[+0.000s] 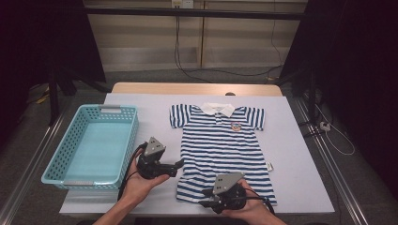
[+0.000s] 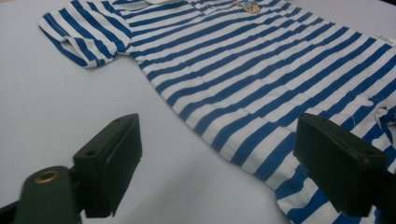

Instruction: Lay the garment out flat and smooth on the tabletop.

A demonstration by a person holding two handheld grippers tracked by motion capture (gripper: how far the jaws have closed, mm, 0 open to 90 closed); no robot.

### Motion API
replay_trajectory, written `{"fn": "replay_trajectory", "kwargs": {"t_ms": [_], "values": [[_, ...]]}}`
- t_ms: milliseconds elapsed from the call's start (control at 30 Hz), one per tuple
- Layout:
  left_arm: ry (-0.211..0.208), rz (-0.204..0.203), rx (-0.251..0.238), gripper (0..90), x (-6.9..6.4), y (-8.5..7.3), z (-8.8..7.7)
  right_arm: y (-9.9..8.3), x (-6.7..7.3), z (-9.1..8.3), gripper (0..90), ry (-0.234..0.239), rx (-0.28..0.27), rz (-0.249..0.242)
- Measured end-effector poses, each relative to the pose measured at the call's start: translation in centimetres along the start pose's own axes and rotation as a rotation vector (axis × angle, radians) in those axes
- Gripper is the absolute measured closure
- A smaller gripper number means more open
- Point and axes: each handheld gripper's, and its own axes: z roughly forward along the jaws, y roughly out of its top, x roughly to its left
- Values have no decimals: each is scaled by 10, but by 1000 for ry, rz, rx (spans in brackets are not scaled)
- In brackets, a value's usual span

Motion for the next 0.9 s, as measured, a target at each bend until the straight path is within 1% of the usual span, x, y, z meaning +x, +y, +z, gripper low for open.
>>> {"fn": "replay_trajectory", "kwargs": {"t_ms": [33,67,100,133,167,267,300,333,367,400,433,533,567,600,633,667,700,733,767,800,833,867,900], "values": [[3,6,-8,206,-1,-1,1,-1,1,0,788,-8,-4,-3],[13,17,1,217,-1,-1,2,0,0,0,827,-15,2,-13],[18,12,5,218,-1,-1,4,-1,-2,-2,848,-15,4,-12],[21,3,8,230,0,-1,5,-1,-2,-3,856,-7,6,-9],[18,1,6,243,1,-1,5,-2,-3,-5,862,-4,8,-17],[24,-3,15,255,3,-1,5,-5,-2,-11,868,2,13,-10],[16,0,14,255,4,-2,6,-5,-2,-13,869,0,18,-14],[17,-7,15,254,4,-2,6,-7,-2,-15,867,-1,20,-5],[15,-9,19,249,4,-2,6,-8,-3,-15,866,9,17,3],[15,-14,18,238,4,-2,7,-8,-3,-15,863,4,15,1],[18,-14,19,227,5,-2,8,-8,-3,-15,861,9,12,-1],[10,-18,14,173,6,-2,7,-8,-1,-13,829,14,10,9],[12,-18,8,153,7,-1,7,-8,-1,-13,796,13,4,14],[11,-32,-3,136,7,-1,6,-8,-2,-13,754,10,-8,24],[11,-23,-5,124,8,-1,5,-8,-1,-15,717,19,-23,42],[12,-23,-11,115,8,0,4,-8,-2,-15,683,-1,-37,38],[11,-28,-24,108,9,0,4,-8,-3,-16,674,-14,-50,50],[9,-35,-38,98,9,0,4,-8,-5,-18,682,-14,-64,57],[11,-29,-44,90,10,0,3,-7,-6,-20,678,-6,-86,81],[9,-36,-55,82,10,1,2,-8,-9,-22,662,-27,-96,88],[8,-33,-64,76,11,1,0,-8,-11,-23,628,-38,-114,103],[4,-43,-77,72,12,1,0,-8,-13,-25,595,-59,-132,117],[-1,-51,-85,69,12,1,-1,-9,-16,-27,584,-75,-146,127]]}}
